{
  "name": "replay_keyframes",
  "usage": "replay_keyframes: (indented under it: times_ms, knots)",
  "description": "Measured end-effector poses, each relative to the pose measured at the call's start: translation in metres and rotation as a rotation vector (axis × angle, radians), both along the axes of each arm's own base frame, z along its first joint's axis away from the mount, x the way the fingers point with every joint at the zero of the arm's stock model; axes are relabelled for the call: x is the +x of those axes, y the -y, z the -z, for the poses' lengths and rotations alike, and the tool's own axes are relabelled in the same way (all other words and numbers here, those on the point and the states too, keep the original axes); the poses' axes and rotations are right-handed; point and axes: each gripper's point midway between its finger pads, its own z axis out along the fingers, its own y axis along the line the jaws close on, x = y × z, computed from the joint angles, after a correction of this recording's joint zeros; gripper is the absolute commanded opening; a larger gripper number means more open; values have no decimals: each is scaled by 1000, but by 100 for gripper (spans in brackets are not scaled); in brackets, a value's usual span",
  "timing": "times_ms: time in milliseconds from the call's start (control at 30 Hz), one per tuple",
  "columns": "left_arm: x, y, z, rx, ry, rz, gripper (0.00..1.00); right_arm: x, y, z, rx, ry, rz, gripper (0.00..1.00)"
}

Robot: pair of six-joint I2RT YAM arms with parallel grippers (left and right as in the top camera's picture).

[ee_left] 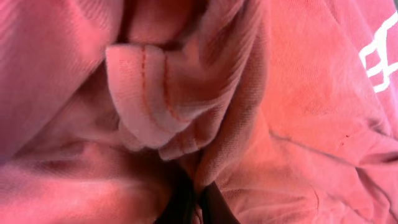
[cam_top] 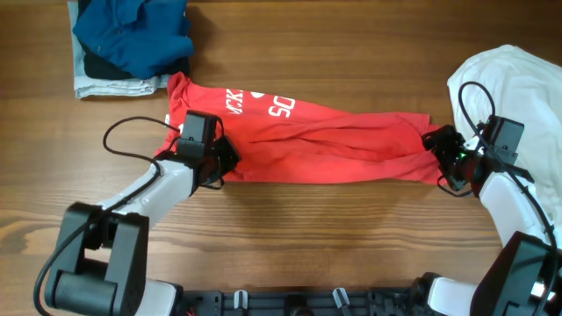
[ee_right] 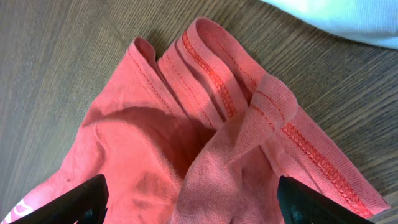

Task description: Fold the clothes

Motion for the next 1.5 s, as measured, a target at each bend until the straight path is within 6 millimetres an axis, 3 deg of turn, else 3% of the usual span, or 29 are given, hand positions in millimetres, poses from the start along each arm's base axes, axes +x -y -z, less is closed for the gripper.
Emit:
replay_keyframes:
  times_ms: [67, 133, 233, 300, 367, 567, 600, 667, 700, 733, 867, 933, 967, 1000, 1033, 1100, 1167, 1300, 1367, 1400, 1500]
  knots:
    - [3, 2, -16, -13, 29, 3, 4, 0, 0, 0, -3, 0, -3, 67]
    - [21, 5, -42, -26, 104, 0, 4, 0, 0, 0, -5, 0, -6, 56]
    - [42, 8, -69, -34, 188, -8, 4, -1, 3, 1, -20, -4, -4, 55]
    - [54, 2, -77, -6, 241, -36, 4, 0, 4, 1, -29, -3, 0, 48]
    - [63, -6, -82, 35, 285, -73, 4, 2, 6, 0, -34, 5, 9, 52]
    - [92, -20, -103, 87, 436, -154, 11, 9, 11, -5, -36, 35, 48, 50]
    - [95, -20, -101, 91, 440, -159, 16, 10, 13, -5, -44, 38, 52, 51]
    - [97, -22, -87, 109, 415, -163, 46, 11, 14, -6, -49, 44, 62, 48]
    - [96, -23, -82, 117, 404, -163, 63, 13, 15, -7, -51, 54, 65, 30]
    - [95, -23, -76, 125, 388, -162, 68, 19, 18, -11, -60, 81, 71, 24]
    - [88, -26, -67, 147, 346, -156, 96, 35, 25, -25, -86, 170, 87, 19]
    - [82, -28, -61, 175, 316, -131, 100, 39, 27, -29, -95, 185, 82, 37]
    - [79, -29, -58, 183, 298, -126, 100, 40, 27, -33, -97, 176, 72, 54]
    - [74, -30, -53, 194, 274, -119, 100, 44, 28, -41, -104, 174, 62, 86]
    - [70, -32, -49, 203, 250, -113, 100, 52, 31, -55, -121, 182, 46, 92]
    - [63, -33, -44, 215, 217, -106, 100, 69, 40, -93, -165, 223, 32, 93]
    - [60, -35, -41, 223, 199, -104, 100, 65, 49, -98, -205, 180, 60, 94]
    - [48, -37, -33, 241, 144, -93, 100, 25, 66, -72, -189, -2, 134, 94]
    - [42, -39, -29, 250, 115, -89, 100, 19, 72, -62, -191, -32, 106, 95]
    - [40, -40, -28, 253, 105, -88, 100, 20, 68, -52, -175, -49, 47, 100]
    - [35, -41, -25, 259, 84, -85, 100, 19, 34, -14, -59, -83, -221, 99]
